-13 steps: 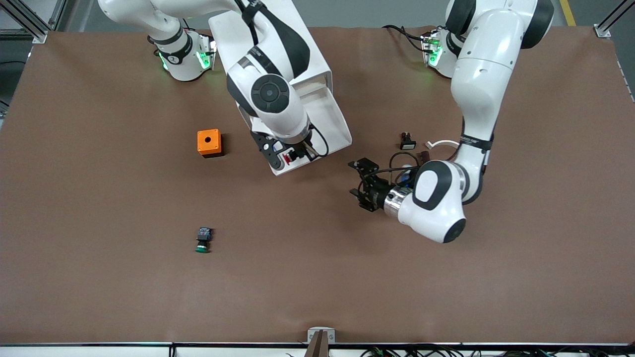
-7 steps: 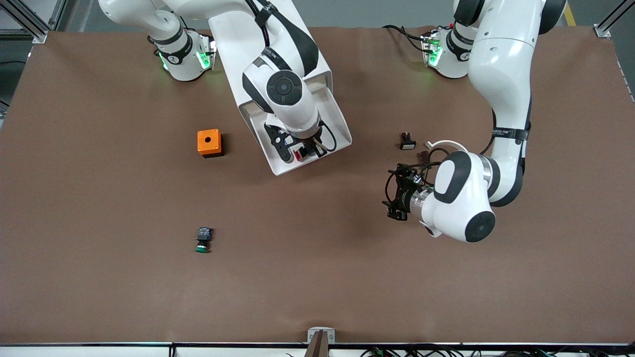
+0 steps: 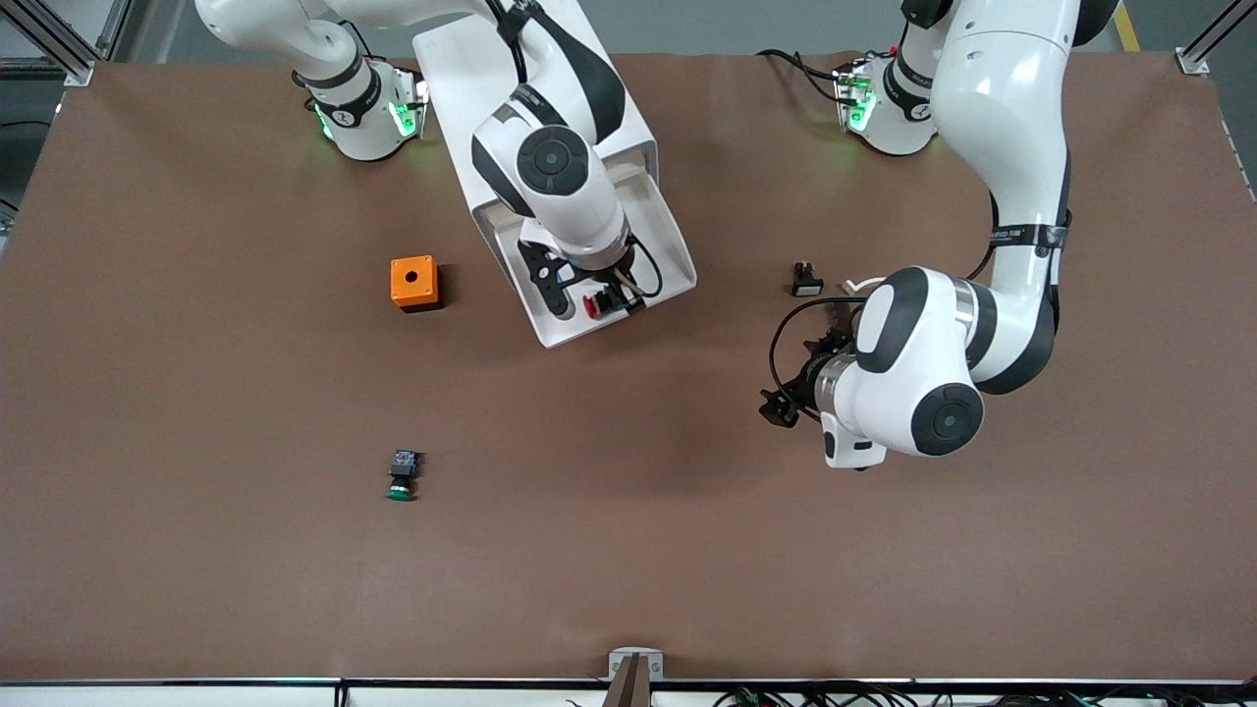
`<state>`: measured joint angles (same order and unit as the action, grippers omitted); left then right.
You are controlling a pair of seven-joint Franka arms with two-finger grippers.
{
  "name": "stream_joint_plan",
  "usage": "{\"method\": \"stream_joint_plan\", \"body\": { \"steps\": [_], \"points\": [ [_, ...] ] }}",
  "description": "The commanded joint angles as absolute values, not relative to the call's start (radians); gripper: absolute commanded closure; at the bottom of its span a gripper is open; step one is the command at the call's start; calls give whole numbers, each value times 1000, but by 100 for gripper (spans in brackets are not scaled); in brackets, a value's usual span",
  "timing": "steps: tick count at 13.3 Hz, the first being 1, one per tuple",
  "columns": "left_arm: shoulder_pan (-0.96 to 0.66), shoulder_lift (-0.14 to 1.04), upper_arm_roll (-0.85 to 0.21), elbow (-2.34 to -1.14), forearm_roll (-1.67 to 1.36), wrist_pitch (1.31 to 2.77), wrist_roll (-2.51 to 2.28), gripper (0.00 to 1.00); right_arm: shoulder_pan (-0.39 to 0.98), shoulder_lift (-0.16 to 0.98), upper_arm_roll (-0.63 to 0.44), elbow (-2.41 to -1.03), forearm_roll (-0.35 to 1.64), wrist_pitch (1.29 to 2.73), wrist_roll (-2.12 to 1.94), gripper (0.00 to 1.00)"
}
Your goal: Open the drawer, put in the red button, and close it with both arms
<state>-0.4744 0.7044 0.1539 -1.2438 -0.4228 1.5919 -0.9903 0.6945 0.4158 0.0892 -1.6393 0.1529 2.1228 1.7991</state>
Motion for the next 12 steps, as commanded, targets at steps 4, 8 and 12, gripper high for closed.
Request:
{"method": "stream_joint_plan", "body": {
  "steps": [4,8,12],
  "points": [
    [-601,730,120,-1278,-396,1822,-825,0,450,313,89,-1536,152,1832,1389,0],
    [-712,770,118,-1284,-400,1894,-845,0,258,308,89,-1468,153,1685,975,0],
    [-822,767,118,-1301,-402,1890,-929,0,97,281,84,-1470,143,1657,633,0]
  ]
}}
